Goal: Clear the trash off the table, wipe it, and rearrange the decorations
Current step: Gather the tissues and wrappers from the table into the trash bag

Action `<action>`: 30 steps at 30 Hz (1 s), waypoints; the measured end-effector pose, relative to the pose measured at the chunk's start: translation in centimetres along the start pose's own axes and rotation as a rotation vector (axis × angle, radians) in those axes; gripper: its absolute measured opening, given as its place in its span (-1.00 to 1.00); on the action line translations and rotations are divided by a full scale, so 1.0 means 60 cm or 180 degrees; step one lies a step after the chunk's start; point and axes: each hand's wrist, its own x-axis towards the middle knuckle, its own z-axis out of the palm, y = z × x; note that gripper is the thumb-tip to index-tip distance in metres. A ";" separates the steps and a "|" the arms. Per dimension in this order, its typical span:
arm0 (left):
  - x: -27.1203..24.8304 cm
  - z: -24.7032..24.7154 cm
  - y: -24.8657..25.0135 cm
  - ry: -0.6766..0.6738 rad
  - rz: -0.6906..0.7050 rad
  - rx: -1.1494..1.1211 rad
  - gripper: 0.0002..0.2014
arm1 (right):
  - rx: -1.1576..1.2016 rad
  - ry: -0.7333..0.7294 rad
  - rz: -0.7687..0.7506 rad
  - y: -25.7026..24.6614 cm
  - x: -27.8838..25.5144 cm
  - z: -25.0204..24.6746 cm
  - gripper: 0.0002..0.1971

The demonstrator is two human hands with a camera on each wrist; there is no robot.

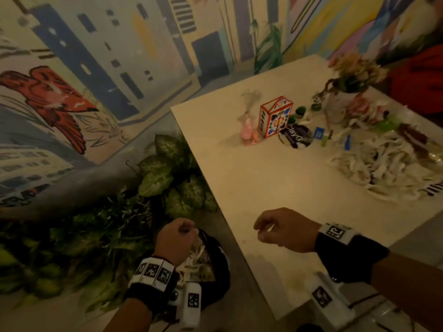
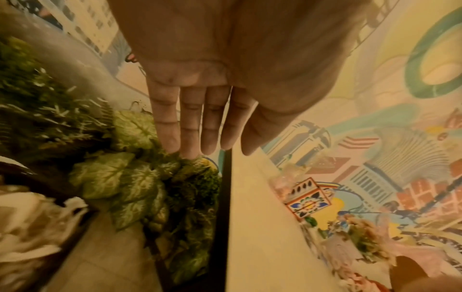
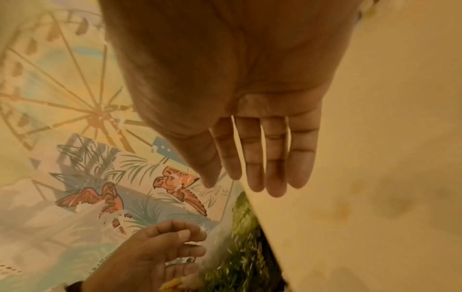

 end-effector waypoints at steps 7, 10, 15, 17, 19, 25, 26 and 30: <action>0.005 0.121 0.170 0.0322 0.0105 -0.0331 -0.94 | -0.0248 0.0174 0.0195 0.154 -0.085 -0.207 -0.80; 0.009 0.174 0.232 0.0301 0.0156 -0.0322 -0.95 | -0.0316 0.0340 0.0272 0.206 -0.106 -0.291 -0.79; 0.015 0.226 0.307 0.0306 0.0219 -0.0223 -0.95 | -0.0451 0.0555 0.0223 0.250 -0.113 -0.384 -0.79; 0.019 0.235 0.326 0.0281 0.0271 -0.0136 -0.94 | -0.0517 0.0636 0.0216 0.262 -0.112 -0.401 -0.80; 0.026 0.239 0.344 0.0231 0.0344 -0.0060 -0.93 | -0.0544 0.0711 0.0258 0.276 -0.110 -0.413 -0.81; 0.068 0.257 0.392 0.0037 0.0403 -0.0003 -0.92 | -0.0484 0.0916 0.0426 0.315 -0.118 -0.458 -0.86; 0.078 0.261 0.400 0.0033 0.0403 -0.0011 -0.92 | -0.0455 0.0952 0.0432 0.318 -0.119 -0.469 -0.86; 0.120 0.288 0.444 0.0092 0.0397 0.0106 -0.83 | -0.0496 0.0976 0.0463 0.339 -0.119 -0.519 -0.82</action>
